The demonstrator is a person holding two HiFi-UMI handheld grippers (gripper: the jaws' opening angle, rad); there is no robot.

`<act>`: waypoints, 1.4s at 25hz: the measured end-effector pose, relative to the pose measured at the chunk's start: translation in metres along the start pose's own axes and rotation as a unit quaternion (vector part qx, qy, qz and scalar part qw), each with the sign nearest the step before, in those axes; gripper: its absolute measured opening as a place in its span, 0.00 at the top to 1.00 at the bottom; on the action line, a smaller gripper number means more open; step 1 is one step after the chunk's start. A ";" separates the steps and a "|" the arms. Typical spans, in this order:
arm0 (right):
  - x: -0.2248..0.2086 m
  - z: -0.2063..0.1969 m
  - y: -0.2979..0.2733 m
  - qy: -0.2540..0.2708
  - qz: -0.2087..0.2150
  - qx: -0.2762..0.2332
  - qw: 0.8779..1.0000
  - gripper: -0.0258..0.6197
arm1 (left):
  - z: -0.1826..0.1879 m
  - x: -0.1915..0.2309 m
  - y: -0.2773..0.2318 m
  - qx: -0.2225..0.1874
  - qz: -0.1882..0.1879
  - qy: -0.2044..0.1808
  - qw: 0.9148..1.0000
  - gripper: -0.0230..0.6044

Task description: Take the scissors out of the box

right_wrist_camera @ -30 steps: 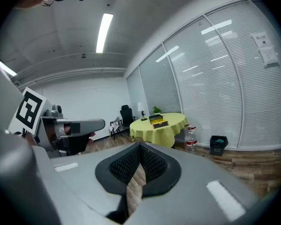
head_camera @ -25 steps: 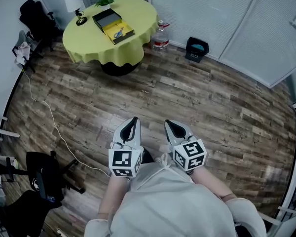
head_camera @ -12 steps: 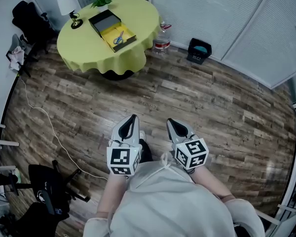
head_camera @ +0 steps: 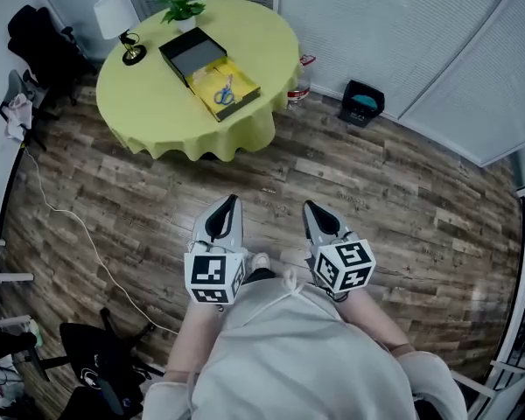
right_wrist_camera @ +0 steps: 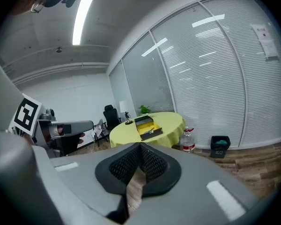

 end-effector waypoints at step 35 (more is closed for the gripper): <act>-0.210 0.149 -0.440 0.100 0.217 0.044 0.970 0.96 | 0.103 0.163 -0.374 0.014 0.214 0.088 0.973 0.95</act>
Point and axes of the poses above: the fingertips, and each gripper's own axes: y backward along the fingers, x to its left, z out of its top, the point moved 4 cm from there along y, backward along the fingers, and after that the axes turned 13 degrees about y, right-handed, at the moved point
